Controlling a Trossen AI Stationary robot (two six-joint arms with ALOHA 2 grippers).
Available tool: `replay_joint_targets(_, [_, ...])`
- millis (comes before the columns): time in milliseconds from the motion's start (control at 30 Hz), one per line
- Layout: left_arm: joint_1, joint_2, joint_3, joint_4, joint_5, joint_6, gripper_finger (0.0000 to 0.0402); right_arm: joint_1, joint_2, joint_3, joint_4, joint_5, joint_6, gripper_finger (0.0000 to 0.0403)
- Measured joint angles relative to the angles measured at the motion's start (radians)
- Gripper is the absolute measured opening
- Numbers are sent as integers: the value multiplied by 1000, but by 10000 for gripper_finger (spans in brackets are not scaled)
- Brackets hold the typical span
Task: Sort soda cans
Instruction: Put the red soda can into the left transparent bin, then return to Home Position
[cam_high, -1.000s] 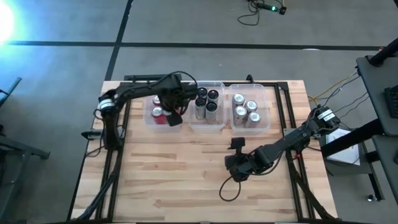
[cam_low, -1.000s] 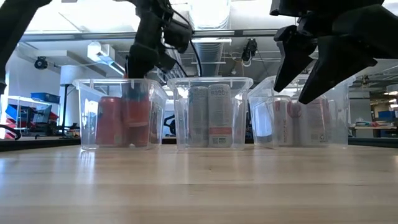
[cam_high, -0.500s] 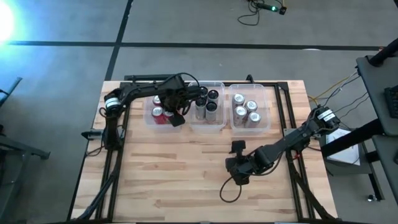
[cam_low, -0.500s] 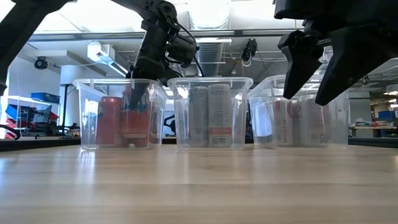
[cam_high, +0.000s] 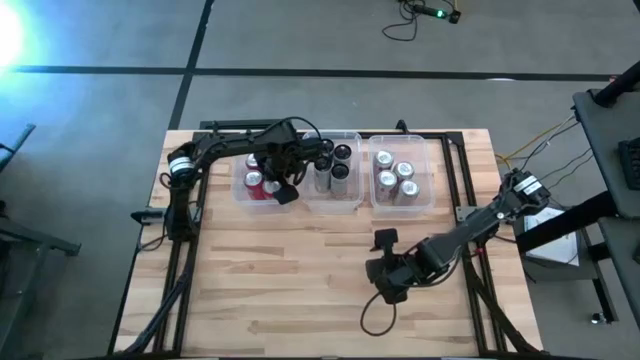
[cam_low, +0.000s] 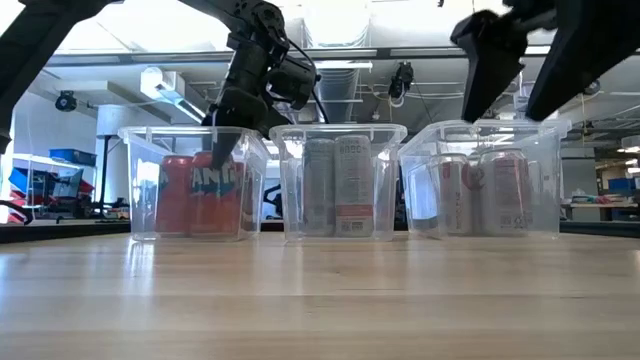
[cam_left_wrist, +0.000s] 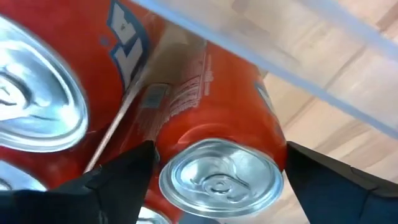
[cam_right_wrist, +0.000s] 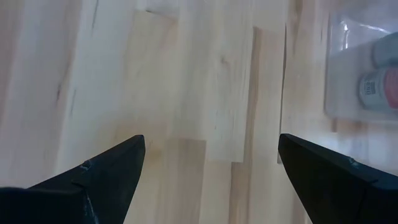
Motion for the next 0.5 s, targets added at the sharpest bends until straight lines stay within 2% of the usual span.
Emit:
replay_joint_targets(200, [1, 0, 13, -47, 8, -9, 358, 37, -14, 67, -108, 15, -1, 364])
replay_joint_targets(333, [2, -45, 69, -55, 8, -7, 363, 59, -35, 96, -128, 108, -20, 364])
replay_joint_targets(433, [1, -99, 134, -56, 8, 10, 363, 51, -53, 76, -67, 203, -71, 364])
replay_joint_targets(500, [1, -136, 173, -49, 8, 29, 363, 20, -54, 58, 7, 210, -148, 364])
